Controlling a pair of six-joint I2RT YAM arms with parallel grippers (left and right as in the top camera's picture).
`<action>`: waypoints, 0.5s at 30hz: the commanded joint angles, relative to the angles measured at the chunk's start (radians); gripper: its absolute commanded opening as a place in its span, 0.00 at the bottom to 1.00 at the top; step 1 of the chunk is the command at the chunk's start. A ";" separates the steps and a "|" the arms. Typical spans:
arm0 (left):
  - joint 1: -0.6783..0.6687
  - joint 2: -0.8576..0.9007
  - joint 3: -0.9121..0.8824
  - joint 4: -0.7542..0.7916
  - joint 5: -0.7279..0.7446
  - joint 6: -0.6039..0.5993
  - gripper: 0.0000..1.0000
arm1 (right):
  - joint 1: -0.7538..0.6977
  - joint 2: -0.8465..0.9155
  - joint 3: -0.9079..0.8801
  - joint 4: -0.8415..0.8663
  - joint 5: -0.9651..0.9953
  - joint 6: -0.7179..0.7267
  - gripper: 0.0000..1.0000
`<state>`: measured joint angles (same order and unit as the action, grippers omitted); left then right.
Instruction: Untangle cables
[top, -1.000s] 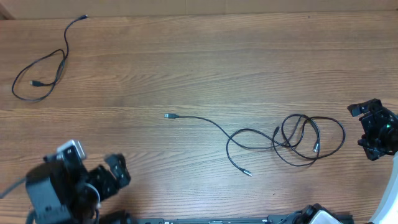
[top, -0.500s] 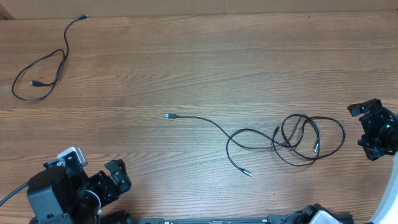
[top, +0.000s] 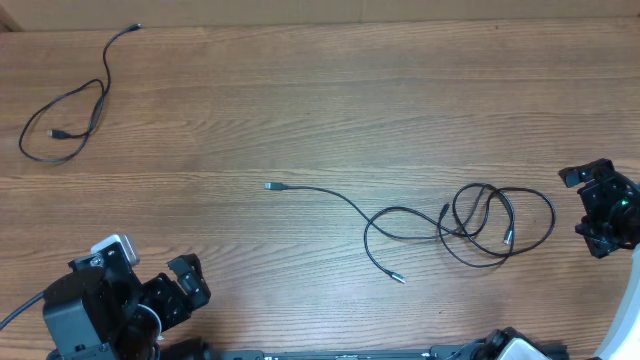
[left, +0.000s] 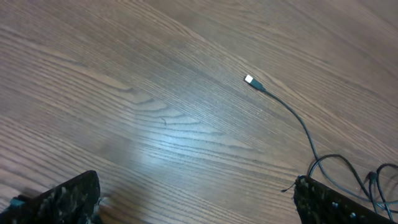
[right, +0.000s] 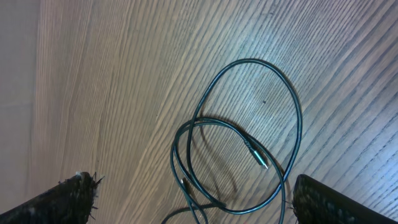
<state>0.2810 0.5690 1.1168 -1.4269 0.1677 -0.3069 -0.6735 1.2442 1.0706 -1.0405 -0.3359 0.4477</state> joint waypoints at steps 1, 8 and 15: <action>-0.037 -0.056 -0.003 0.007 -0.011 0.022 0.99 | 0.000 -0.014 0.015 0.006 -0.005 -0.011 1.00; -0.138 -0.152 -0.003 0.021 -0.044 0.022 0.99 | 0.000 -0.013 0.015 0.006 -0.005 -0.011 1.00; -0.166 -0.243 -0.003 0.026 -0.045 0.023 0.99 | 0.000 0.000 0.015 0.006 -0.005 -0.011 1.00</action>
<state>0.1238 0.3676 1.1168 -1.4063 0.1379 -0.3065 -0.6735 1.2446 1.0706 -1.0401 -0.3359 0.4477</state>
